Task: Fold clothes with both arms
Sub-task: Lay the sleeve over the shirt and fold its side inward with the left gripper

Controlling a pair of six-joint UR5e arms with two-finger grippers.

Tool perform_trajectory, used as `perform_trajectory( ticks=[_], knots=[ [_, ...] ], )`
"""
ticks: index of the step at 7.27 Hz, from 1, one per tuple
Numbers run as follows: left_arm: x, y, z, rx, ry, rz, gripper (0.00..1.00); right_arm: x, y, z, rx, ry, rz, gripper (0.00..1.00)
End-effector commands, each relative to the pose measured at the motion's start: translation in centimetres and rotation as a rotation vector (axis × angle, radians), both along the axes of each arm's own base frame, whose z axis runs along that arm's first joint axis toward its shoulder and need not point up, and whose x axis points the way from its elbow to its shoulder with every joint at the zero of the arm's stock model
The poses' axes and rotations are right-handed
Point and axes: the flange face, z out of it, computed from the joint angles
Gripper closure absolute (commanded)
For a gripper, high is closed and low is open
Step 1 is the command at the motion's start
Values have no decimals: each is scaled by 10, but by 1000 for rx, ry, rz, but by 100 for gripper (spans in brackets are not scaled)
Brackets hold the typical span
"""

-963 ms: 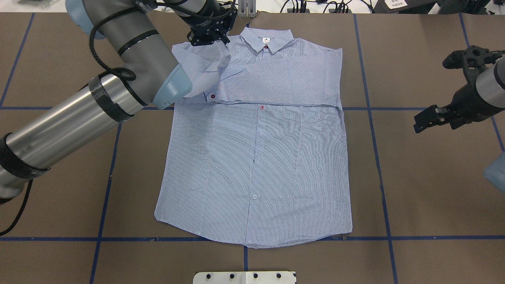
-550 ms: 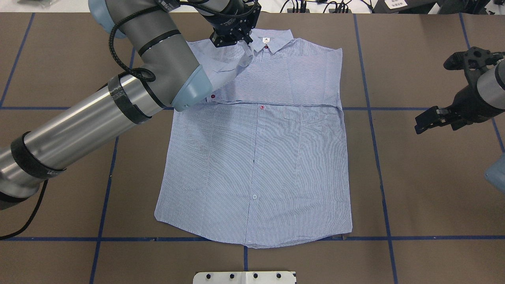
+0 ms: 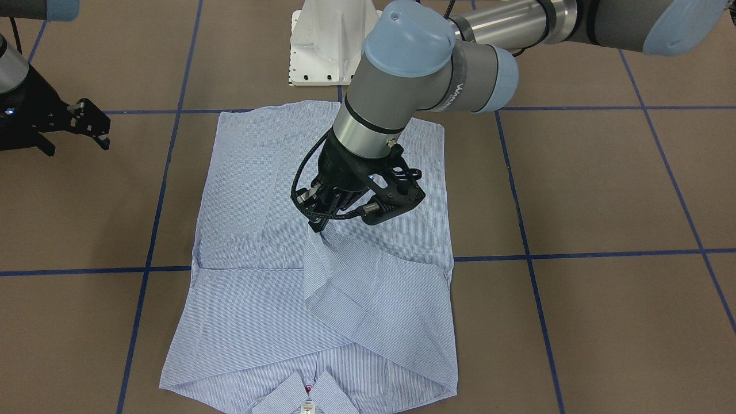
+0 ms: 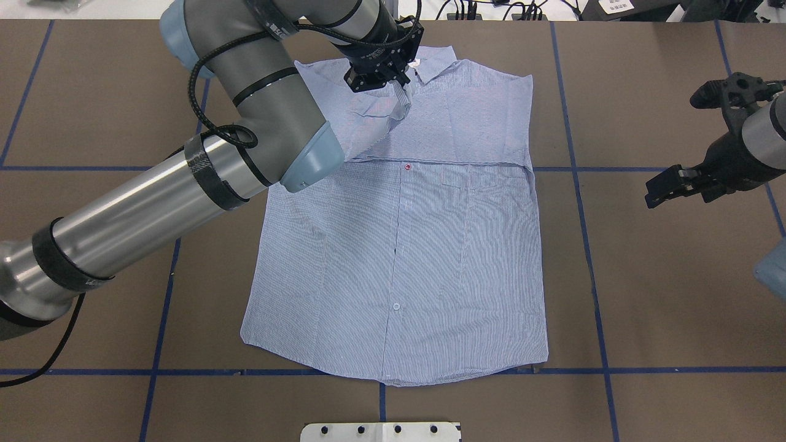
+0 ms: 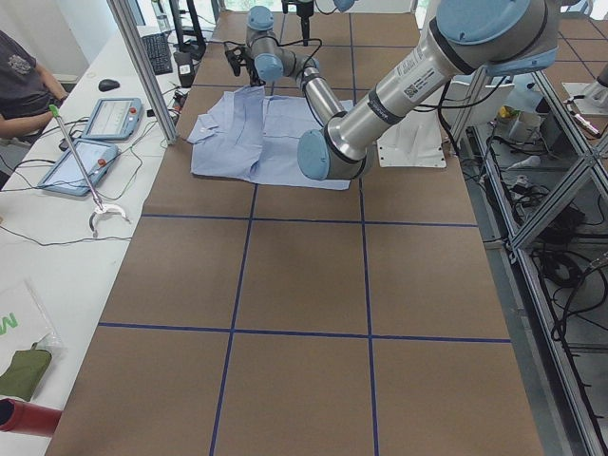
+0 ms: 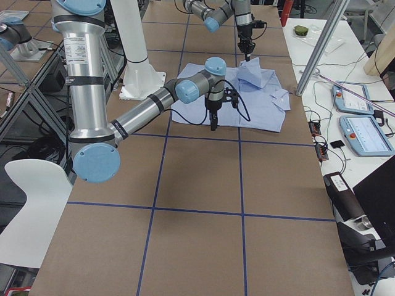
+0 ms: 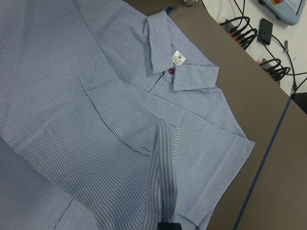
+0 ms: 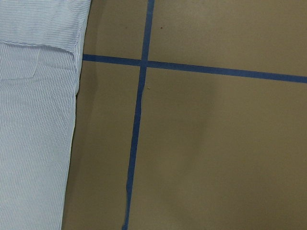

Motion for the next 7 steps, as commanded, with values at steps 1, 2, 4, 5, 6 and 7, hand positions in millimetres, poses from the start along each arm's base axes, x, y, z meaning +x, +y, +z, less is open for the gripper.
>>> perform_trajectory(
  ticks=[1, 2, 4, 5, 6, 7],
  knots=[
    [33, 2, 18, -15, 29, 12, 100, -1, -1, 2, -4, 3, -2, 0],
    [48, -3, 30, -15, 48, 2, 100, -1, -1, 2, -4, 3, -2, 0],
    [101, 12, 33, 4, 68, -16, 100, -1, -1, 2, -5, 1, -4, 0],
    [124, 32, 35, 18, 69, -11, 100, -1, -1, 2, -5, 1, -4, 0],
    [138, 45, 37, 16, 67, -4, 100, -1, -1, 2, -5, 1, -4, 0],
    [148, 56, 35, 18, 70, 12, 100, -1, -1, 2, -5, 1, -4, 0]
  ],
)
